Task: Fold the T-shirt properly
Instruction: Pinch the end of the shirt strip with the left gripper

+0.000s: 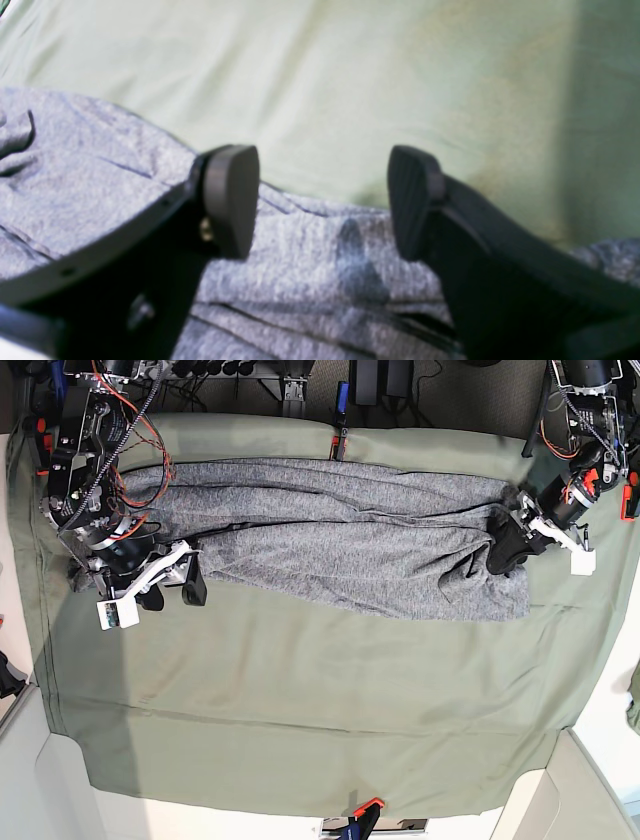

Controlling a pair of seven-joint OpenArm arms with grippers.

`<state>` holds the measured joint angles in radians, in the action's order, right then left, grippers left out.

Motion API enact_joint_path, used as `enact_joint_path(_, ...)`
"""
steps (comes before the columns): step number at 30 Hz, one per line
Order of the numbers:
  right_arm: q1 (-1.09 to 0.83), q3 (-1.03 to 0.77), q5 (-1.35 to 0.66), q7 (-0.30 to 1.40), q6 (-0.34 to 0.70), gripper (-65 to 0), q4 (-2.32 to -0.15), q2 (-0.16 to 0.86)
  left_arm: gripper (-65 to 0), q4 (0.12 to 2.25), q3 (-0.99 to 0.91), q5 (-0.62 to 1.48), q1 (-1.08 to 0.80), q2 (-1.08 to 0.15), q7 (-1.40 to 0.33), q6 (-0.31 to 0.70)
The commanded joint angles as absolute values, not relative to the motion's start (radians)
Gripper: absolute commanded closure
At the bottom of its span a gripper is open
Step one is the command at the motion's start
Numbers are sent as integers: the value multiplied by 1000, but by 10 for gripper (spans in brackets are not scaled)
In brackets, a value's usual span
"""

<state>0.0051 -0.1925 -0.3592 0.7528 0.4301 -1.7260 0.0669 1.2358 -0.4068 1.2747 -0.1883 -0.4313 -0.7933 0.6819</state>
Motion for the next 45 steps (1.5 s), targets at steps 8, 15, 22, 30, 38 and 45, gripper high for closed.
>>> enact_joint_path(8, 19, -194, -375, 730, 434, -402, -1744, 72, -359, 1248, -411, 1350, -180, -446, -821, 698)
enact_joint_path(15, 19, -194, -375, 730, 434, -403, -1744, 72, -359, 1248, -392, 1350, -180, -446, -830, 698)
enact_joint_path(22, 19, -194, -375, 730, 434, -402, -1744, 72, -359, 1249, -334, 1343, -162, -445, -831, 698)
enact_joint_path(30, 19, -194, -375, 729, 434, -402, -1744, 72, -315, 1249, -333, 1294, -133, -445, -826, 698)
enact_joint_path(38, 19, -194, -375, 714, 434, -402, -1744, 72, 0, 1249, -333, 1259, -133, -446, -781, 698)
enact_joint_path(45, 19, -194, -374, 715, 434, -402, -1744, 72, 0, 1263, -333, 893, -133, -447, -502, 698)
